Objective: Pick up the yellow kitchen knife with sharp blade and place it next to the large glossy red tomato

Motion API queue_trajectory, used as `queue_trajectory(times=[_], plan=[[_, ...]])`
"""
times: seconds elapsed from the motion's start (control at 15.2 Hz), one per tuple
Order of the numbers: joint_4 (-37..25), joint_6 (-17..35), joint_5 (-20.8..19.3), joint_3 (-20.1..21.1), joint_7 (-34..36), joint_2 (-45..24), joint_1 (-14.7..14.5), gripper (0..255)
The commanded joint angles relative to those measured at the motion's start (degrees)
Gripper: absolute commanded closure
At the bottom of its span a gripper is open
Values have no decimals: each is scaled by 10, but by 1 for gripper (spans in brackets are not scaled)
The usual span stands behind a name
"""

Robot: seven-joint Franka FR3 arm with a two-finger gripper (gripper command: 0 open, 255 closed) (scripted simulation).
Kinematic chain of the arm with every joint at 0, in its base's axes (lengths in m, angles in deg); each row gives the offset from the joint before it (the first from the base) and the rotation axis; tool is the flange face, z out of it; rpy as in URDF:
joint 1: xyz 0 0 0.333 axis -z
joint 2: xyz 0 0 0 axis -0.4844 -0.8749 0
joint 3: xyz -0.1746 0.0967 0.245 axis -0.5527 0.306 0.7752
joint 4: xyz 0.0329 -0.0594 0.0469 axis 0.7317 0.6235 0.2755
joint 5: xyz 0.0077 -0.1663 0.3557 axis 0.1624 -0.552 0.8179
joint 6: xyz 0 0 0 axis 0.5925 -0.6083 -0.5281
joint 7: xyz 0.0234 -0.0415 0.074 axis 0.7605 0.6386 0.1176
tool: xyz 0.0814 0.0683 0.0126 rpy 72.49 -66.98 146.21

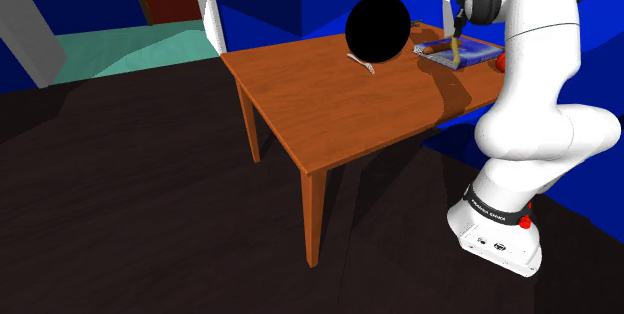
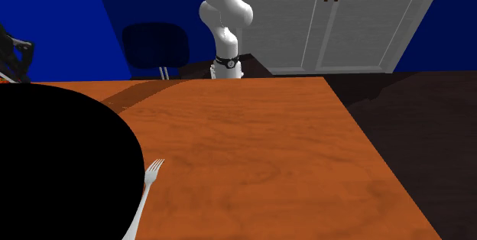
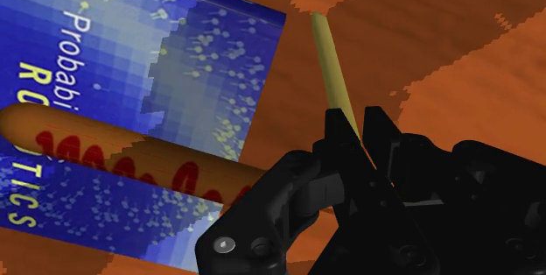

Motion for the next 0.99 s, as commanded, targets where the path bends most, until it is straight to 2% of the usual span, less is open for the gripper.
queue_trajectory(times=[0.0,0.92], plan=[[17,15,0,0,-2,1,-2,255],[128,123,3,2,-6,0,-20,255]])
